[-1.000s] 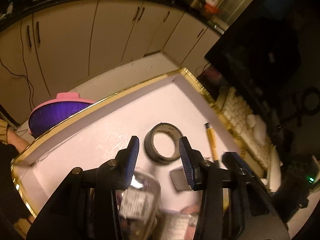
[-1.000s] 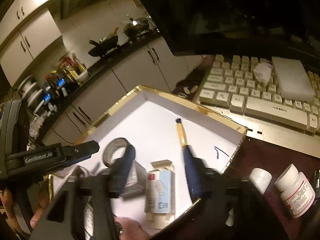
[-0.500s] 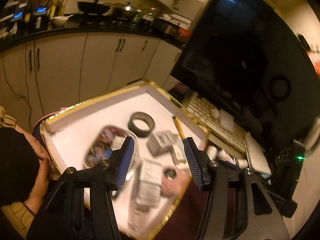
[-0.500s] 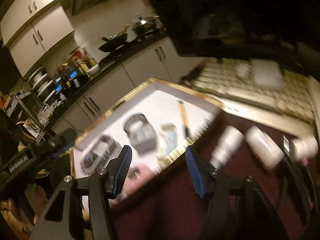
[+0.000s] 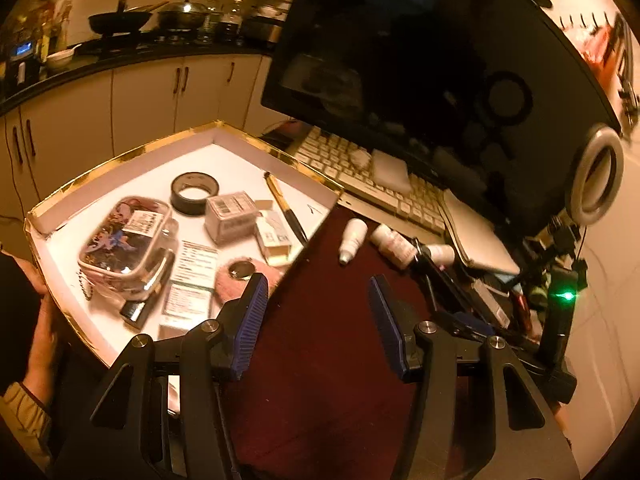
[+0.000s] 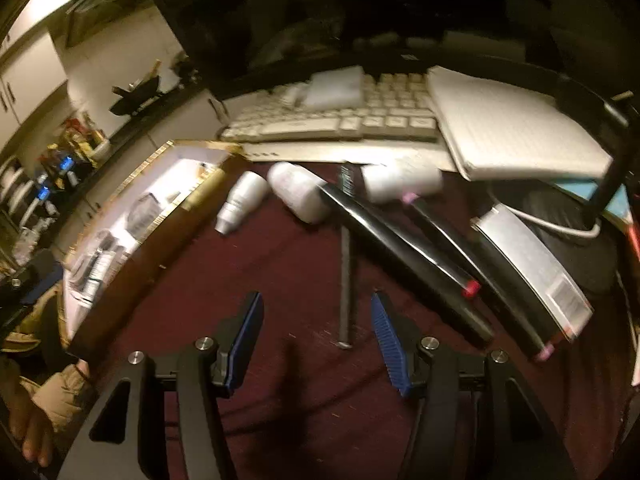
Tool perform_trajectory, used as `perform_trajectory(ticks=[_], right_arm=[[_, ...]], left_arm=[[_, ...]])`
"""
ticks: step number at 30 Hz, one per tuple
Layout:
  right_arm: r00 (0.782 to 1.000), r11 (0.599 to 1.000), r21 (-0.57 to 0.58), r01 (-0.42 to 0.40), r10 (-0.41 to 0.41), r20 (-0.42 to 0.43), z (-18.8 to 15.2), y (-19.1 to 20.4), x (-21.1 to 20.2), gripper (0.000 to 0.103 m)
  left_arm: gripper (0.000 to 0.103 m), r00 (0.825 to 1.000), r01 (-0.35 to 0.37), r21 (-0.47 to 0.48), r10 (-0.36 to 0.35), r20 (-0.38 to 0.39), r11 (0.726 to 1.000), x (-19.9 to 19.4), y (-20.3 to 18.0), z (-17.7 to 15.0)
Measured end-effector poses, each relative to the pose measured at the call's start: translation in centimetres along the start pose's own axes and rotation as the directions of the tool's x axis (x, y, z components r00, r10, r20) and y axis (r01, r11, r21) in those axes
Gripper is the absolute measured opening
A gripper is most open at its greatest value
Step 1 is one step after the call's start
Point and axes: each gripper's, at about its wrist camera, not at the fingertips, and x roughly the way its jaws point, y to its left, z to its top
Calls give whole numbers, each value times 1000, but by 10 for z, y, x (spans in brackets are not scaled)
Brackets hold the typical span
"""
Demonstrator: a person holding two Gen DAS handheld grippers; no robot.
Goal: Organize objects
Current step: 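Withdraw both tools from the tray back over the desk, then grasp the thin black pen on the desk with the right tool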
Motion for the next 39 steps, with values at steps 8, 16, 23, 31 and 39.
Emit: perform_trajectory(ticks=[8,16,23,31,39], right_arm=[[1000,1000,-3,8,-8,-20,-10,-4,7,56],[1000,1000,5,-9,9,-9,-12,-7,6,56],[1000,1000,15,-25,25,-8,-11,-7,5,56],[997,997,48,-66,65,35,-10,-21,-13,56],[994,999,31,-36,32,103,0,-31,-27,56]], left_arm=[[53,1000,-4,18,4,-14,1000,1,-10,-8],[53,999,-2,20,2,-48,1000,10,-14,-13],[53,997,1,30,1,-75,1000,18,-19,-16],[53,994,18,26,-15,-105,999,27,-20,-20],[53,992,26,29,-23,-125,999,37,-22,-20]])
